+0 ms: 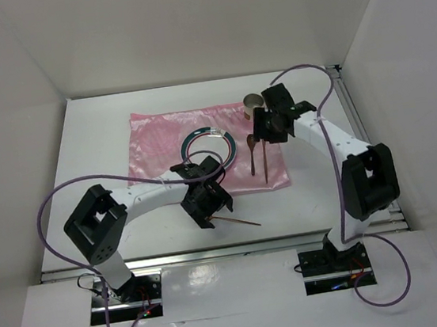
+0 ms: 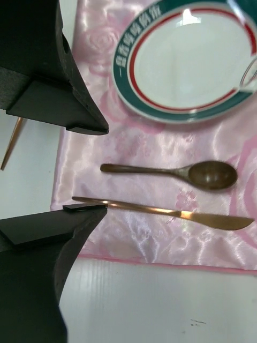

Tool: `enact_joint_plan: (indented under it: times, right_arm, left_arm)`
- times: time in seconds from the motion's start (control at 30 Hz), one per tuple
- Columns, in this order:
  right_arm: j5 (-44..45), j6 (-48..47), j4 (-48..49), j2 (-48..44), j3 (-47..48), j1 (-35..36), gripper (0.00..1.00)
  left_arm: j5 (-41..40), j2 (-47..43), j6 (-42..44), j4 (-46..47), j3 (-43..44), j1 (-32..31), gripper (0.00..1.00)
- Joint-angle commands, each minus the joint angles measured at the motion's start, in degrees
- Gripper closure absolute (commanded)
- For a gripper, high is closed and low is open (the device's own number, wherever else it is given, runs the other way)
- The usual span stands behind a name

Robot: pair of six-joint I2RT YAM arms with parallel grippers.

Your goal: Set the dinner table for one person

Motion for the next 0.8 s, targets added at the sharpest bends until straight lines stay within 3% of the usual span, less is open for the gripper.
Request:
enact_joint_plan:
  times: [0.0, 0.23, 0.37, 0.4, 0.5, 0.53, 0.6, 0.77]
  right_arm:
    - [-1.05, 0.11, 1.52, -5.76, -1.39, -0.17, 0.35]
    - [-1.06, 0.11, 0.38, -11.65, -3.94, -0.70, 0.35]
    - [-1.06, 0.11, -0.15, -12.97, -4.56, -1.32, 0.35]
    - [-1.06, 0.11, -0.15, -12.97, -5.08, -1.32, 0.35]
    - [-1.06, -0.41, -0.15, -13.59, -5.70, -2.37, 0.35]
    - [-1.06, -0.42, -0.15, -14.11, -5.70, -2.37, 0.35]
    - [-1.06, -0.42, -0.15, -14.12, -5.70, -2.37, 0.35]
    - [-1.06, -0.42, -0.68, -13.59, -5.18, -2.90, 0.35]
  left_arm:
    - [-4.73, 1.33, -8.68, -2.10, 1.31, -0.44, 0.14]
    - [-6.48, 5.81, -11.95, -2.10, 2.63, -0.97, 0.20]
    - [-7.02, 7.40, -12.56, -1.49, 3.16, -0.97, 0.36]
    - [-6.50, 7.40, -13.08, -1.49, 3.16, -0.97, 0.50]
    - [-5.87, 6.71, -13.70, -0.97, 0.98, -1.49, 0.73]
    - [-4.74, 4.96, -13.70, -0.44, -0.08, -1.49, 0.87]
    - [-3.16, 2.67, -14.23, 1.05, -3.32, -2.11, 1.00]
    - [-5.95, -4.28, -12.22, -5.06, -2.56, -4.74, 1.00]
